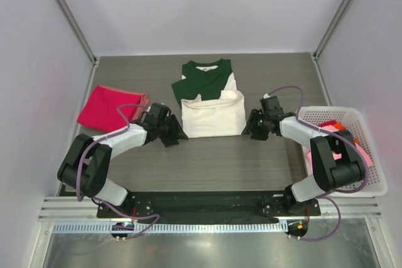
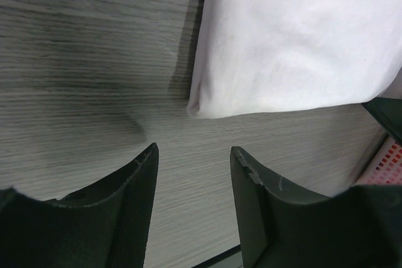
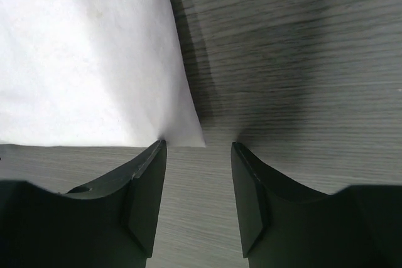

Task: Fold and stack the t-shirts
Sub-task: Fold the tshirt

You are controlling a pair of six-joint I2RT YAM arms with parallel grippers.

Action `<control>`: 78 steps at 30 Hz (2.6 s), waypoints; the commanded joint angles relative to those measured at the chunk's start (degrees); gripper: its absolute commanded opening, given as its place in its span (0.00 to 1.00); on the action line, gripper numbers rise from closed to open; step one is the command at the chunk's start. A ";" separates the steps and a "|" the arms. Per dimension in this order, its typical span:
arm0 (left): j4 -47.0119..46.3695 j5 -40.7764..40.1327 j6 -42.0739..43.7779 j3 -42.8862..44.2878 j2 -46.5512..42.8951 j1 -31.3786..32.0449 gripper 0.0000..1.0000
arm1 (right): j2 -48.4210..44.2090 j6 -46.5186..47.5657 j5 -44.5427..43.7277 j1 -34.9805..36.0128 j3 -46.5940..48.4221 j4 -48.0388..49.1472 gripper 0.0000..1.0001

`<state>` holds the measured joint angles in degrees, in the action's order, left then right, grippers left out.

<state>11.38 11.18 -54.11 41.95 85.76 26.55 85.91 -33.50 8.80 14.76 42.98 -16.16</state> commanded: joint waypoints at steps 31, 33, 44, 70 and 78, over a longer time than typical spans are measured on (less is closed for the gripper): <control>-7.78 -4.59 -1.35 0.50 7.33 0.00 0.00 | 1.11 -0.69 7.02 0.18 -2.11 10.19 0.01; -6.99 -3.28 -1.18 -0.90 3.83 0.17 0.00 | -1.60 -0.78 7.55 0.26 -2.81 8.43 0.01; 8.74 1.91 0.40 2.07 -18.40 0.79 0.00 | -21.38 -0.08 9.84 0.35 2.27 -8.69 0.01; 21.67 3.76 1.28 15.68 -23.19 1.23 0.00 | -24.66 0.71 2.90 0.26 16.78 -19.35 0.01; 20.10 3.49 4.71 24.84 -7.74 -4.48 0.00 | -8.06 1.59 0.52 -0.35 26.43 -14.17 0.01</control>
<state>33.15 14.76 -51.92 63.83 74.30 24.53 73.32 -33.21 11.64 15.14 64.58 -35.18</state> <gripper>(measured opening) 0.014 0.054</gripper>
